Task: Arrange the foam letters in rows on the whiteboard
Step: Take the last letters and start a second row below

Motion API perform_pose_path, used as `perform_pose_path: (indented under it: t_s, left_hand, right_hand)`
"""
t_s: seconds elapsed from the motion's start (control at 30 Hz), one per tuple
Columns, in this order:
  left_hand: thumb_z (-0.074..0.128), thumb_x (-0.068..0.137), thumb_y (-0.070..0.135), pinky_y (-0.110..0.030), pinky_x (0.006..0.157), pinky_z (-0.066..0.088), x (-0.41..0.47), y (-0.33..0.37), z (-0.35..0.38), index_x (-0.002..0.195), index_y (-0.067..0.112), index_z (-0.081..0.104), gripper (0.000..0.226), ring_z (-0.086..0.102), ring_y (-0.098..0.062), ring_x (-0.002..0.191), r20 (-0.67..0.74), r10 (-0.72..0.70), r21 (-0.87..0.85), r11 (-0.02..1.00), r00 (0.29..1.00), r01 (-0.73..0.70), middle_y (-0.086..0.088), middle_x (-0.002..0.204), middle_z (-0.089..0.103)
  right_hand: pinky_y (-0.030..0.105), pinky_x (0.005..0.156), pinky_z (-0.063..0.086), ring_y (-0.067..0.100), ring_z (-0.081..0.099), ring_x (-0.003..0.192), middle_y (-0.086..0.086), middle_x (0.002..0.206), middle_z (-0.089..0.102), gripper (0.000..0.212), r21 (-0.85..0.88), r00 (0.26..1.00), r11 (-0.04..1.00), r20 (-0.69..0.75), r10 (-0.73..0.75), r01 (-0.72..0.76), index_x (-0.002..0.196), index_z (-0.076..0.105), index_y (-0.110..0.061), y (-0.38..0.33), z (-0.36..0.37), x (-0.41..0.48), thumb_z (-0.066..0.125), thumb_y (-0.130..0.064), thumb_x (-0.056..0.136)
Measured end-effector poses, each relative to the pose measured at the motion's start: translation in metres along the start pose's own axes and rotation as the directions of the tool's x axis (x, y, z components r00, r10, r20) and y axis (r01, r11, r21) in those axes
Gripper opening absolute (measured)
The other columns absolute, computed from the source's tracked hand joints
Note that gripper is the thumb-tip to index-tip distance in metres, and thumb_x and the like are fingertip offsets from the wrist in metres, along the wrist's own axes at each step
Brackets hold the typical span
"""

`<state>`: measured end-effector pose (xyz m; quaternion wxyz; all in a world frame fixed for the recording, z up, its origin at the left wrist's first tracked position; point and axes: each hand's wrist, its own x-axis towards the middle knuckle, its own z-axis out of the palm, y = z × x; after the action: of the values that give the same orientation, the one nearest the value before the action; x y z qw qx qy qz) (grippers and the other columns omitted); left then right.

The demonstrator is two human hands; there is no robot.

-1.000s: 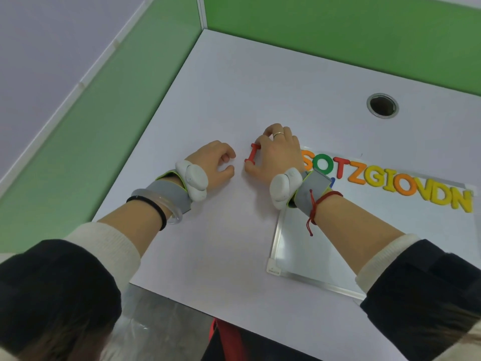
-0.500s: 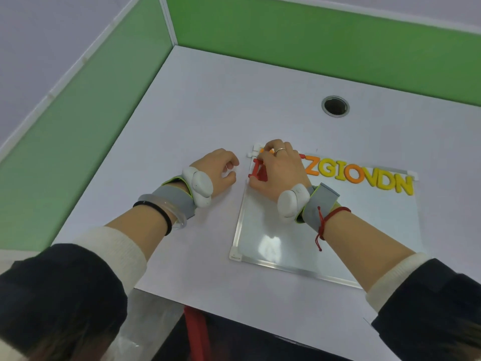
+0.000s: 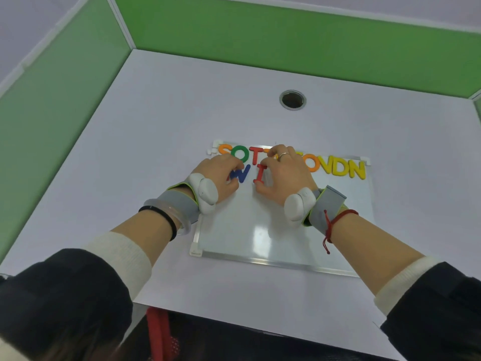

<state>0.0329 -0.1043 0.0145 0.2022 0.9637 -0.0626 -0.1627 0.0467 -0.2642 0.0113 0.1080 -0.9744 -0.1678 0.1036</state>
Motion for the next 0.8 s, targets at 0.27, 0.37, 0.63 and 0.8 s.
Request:
perform_pose_path:
  t_s: [0.27,0.37,0.63,0.8]
  left_hand:
    - [0.047,0.089,0.013,-0.037,0.096,0.044,0.004,0.003,0.002,0.119,0.011,0.054,0.030,0.055,-0.028,0.108,0.032,0.002,0.053,0.999,0.999,-0.004,-0.008,0.122,0.059]
    - [0.048,0.090,0.014,-0.034,0.096,0.041,0.004,-0.002,0.002,0.121,0.013,0.052,0.032,0.054,-0.026,0.111,0.044,-0.008,0.040,0.999,0.999,0.006,-0.007,0.125,0.056]
    - [0.047,0.091,0.015,-0.033,0.095,0.042,0.004,-0.003,0.001,0.121,0.013,0.052,0.031,0.054,-0.026,0.110,0.060,-0.005,0.037,0.999,0.998,0.002,-0.008,0.125,0.056]
    - [0.048,0.090,0.016,-0.035,0.096,0.044,0.004,-0.005,0.004,0.121,0.014,0.053,0.031,0.056,-0.027,0.108,0.051,-0.013,0.008,1.000,0.999,0.013,-0.007,0.123,0.058]
  right_hand:
    - [0.037,0.098,0.037,0.028,0.042,0.118,0.009,0.128,0.047,0.044,0.033,1.000,0.999,0.001,-0.020,0.020,0.120,0.056,-0.015,-0.002,0.008,0.002,0.057,-0.039,0.084]
    - [0.037,0.099,0.037,0.027,0.041,0.119,0.009,0.128,0.047,0.044,0.038,1.000,0.999,0.007,-0.012,0.012,0.121,0.055,-0.015,-0.004,0.011,0.004,0.057,-0.038,0.084]
    - [0.036,0.102,0.036,0.026,0.041,0.121,0.009,0.131,0.047,0.046,0.028,1.000,1.000,0.018,0.014,-0.014,0.124,0.053,-0.015,-0.003,0.012,0.006,0.056,-0.041,0.085]
    - [0.038,0.099,0.039,0.027,0.042,0.121,0.009,0.131,0.047,0.048,0.009,0.998,1.000,0.062,0.018,-0.019,0.127,0.052,-0.016,-0.001,0.013,0.007,0.054,-0.043,0.087]
